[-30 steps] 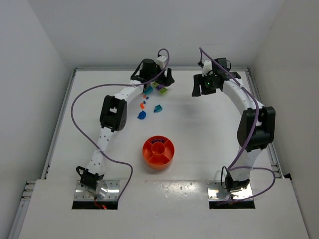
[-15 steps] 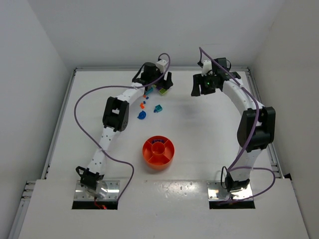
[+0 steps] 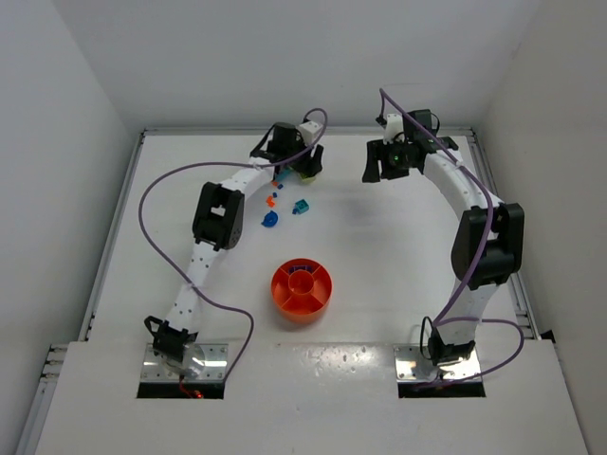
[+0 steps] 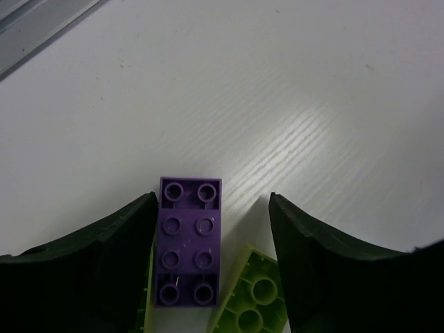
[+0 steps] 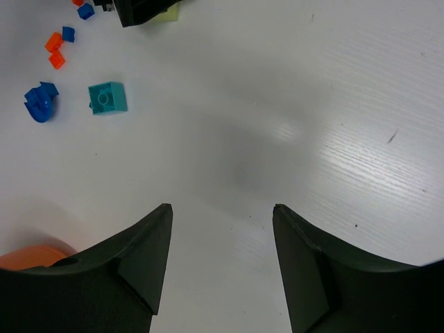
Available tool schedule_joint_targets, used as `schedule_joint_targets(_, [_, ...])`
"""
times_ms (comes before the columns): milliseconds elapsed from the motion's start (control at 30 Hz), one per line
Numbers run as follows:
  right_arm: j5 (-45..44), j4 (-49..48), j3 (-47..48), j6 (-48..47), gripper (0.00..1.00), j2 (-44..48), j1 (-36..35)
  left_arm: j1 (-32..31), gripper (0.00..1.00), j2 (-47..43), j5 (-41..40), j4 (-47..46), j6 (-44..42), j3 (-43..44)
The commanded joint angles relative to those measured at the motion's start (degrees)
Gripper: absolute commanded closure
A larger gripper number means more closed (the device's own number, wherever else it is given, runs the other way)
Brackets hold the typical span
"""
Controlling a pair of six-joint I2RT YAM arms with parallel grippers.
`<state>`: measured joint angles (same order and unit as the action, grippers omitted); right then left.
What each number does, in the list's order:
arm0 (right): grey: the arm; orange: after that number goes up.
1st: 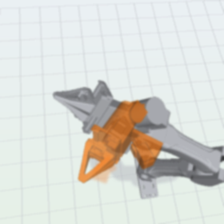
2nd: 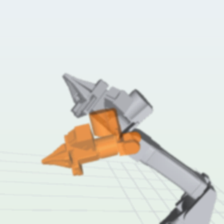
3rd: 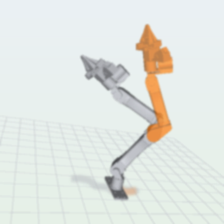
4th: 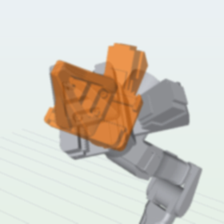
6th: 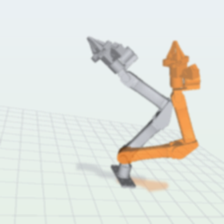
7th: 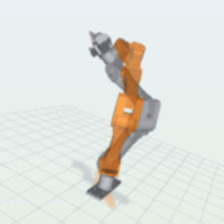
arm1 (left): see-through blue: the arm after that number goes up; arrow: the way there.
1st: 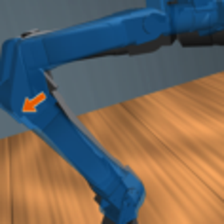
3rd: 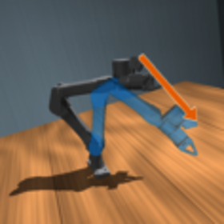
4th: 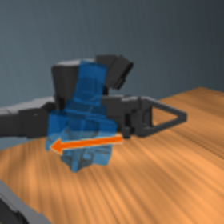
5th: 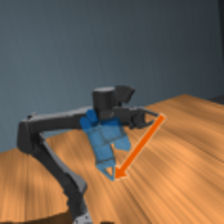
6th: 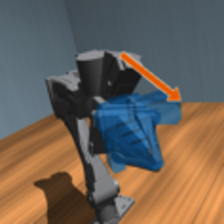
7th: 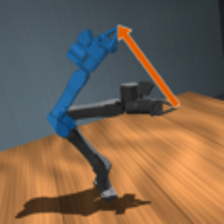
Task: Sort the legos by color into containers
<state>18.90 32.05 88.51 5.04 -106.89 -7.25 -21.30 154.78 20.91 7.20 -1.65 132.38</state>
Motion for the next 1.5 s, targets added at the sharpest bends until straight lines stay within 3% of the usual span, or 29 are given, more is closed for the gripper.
schedule_joint_targets(0, [2.3,-1.6,1.8,1.0,0.39,0.2,0.1,-0.1,0.29,-5.8,-0.3,5.3,-2.5,-4.0])
schedule_joint_targets(367, [4.1,-2.8,0.0,1.6,0.39,0.2,0.1,2.2,0.47,-16.0,3.4,5.4,-4.3,-19.2])
schedule_joint_targets(700, [5.2,-2.8,0.5,2.1,0.39,-0.3,0.1,2.2,0.47,-12.6,2.7,5.4,-1.1,-14.6])
schedule_joint_targets(1167, [6.3,-2.8,0.5,2.1,0.39,-0.3,0.1,0.0,0.50,-8.9,2.1,6.2,-3.5,-10.4])
schedule_joint_targets(1267, [6.3,-2.8,0.5,2.1,0.39,-0.3,0.1,0.0,0.44,-8.1,1.5,8.0,-3.5,-9.2])
schedule_joint_targets(1467, [6.3,-2.8,0.0,2.1,0.39,-0.3,0.1,-0.5,0.46,-8.1,0.3,8.6,-4.6,-9.2])
